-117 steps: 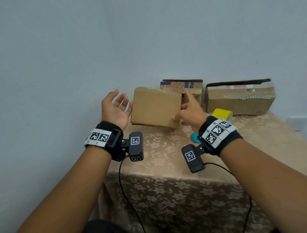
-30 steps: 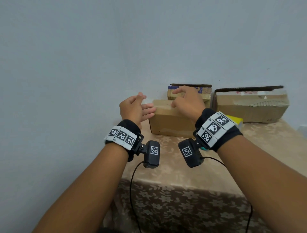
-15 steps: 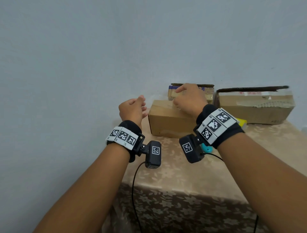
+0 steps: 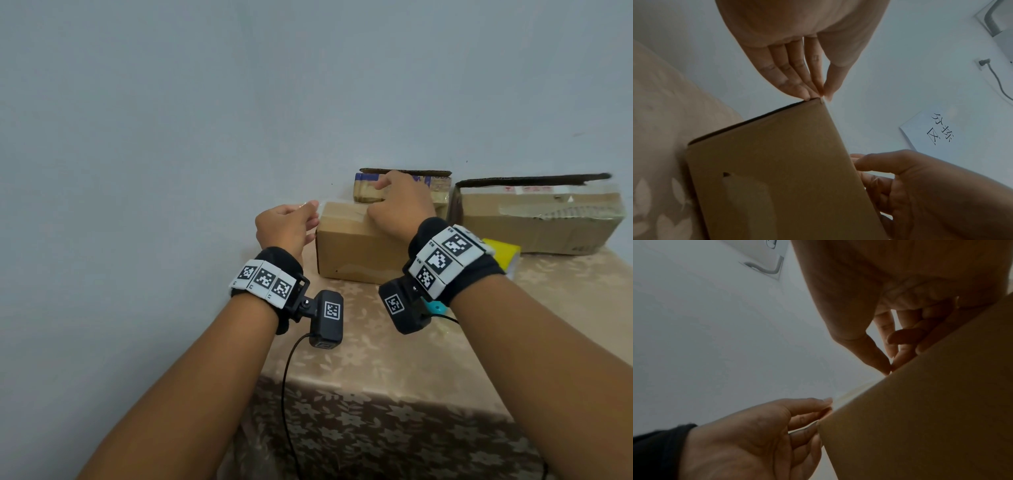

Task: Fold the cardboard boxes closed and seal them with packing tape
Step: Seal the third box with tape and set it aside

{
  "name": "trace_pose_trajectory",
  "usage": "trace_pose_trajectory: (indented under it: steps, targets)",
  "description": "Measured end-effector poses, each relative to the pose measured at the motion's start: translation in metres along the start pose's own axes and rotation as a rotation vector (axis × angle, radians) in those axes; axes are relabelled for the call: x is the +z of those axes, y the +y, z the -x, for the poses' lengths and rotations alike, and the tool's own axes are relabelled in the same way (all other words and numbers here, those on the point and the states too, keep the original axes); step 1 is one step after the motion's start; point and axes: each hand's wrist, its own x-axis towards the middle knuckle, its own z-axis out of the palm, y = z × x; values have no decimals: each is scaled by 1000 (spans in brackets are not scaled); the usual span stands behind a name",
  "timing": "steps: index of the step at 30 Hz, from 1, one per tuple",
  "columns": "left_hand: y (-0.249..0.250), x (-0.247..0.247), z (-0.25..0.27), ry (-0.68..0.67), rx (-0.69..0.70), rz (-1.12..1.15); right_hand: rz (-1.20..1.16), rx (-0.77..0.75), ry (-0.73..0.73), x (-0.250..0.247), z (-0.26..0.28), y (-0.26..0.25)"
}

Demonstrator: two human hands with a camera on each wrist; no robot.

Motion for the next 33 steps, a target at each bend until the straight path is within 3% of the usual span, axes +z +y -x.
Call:
trace_pose_trajectory:
  steps: [8,19,27,33]
  targets:
    - [-6,-2,-2,18,-24,12,62,-17,18,10,3,0]
    - [-14,-5,-8,16,-99,77,176,-206,74,29,1,11]
    - [-20,-4,-13,8,-174,112,191,-189,36,33,2,10]
    - [-33,3,-10,-16,-254,19,174,-187,41,34,2,12]
